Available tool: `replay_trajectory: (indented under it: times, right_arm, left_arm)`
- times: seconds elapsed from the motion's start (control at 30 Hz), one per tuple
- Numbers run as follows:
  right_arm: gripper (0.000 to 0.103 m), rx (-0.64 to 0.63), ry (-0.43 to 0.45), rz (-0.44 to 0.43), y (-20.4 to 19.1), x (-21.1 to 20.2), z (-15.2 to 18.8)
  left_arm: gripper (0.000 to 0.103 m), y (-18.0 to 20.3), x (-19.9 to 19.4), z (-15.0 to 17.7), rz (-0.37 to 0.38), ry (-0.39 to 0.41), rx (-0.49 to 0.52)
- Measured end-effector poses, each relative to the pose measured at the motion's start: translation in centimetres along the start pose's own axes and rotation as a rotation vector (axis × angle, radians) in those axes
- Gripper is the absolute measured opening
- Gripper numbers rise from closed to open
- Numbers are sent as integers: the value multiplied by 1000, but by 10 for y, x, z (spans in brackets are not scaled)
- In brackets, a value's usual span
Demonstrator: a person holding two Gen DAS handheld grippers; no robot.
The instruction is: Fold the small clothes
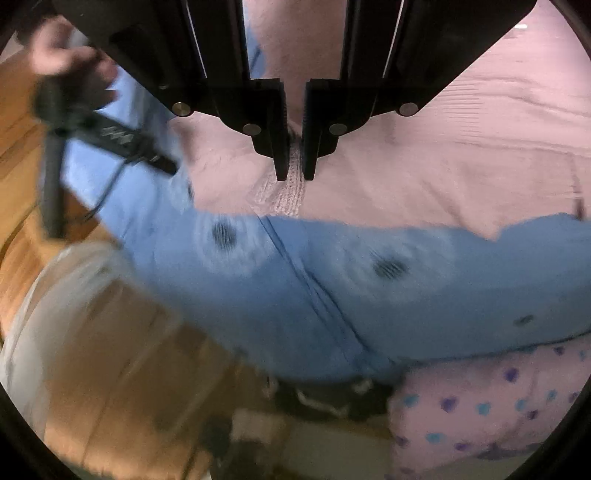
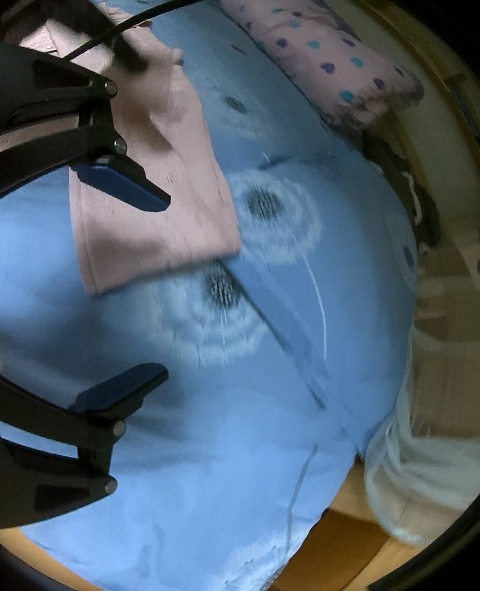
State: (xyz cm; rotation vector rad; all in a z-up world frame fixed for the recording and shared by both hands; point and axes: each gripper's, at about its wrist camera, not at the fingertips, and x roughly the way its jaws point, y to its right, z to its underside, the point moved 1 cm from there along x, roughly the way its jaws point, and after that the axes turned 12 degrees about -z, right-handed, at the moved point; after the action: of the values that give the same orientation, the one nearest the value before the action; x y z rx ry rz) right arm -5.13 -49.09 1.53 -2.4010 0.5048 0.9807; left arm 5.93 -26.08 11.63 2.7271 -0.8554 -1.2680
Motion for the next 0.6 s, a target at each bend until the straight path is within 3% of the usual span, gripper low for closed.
replay_trajectory:
  times: [0.23,0.47,0.6]
  right_arm:
    - [87,12,-39,-43,-29,15,10]
    - [87,23,-87,-99,-62,36,17]
    - [87,-6,-138,-123,-85,54,26]
  left_arm:
    - [0,-95,-75,-7,-73,133,-87]
    - [0,-171,-93,12,-171,126,-171]
    - [0,-204,-92,30,-144,125,-230]
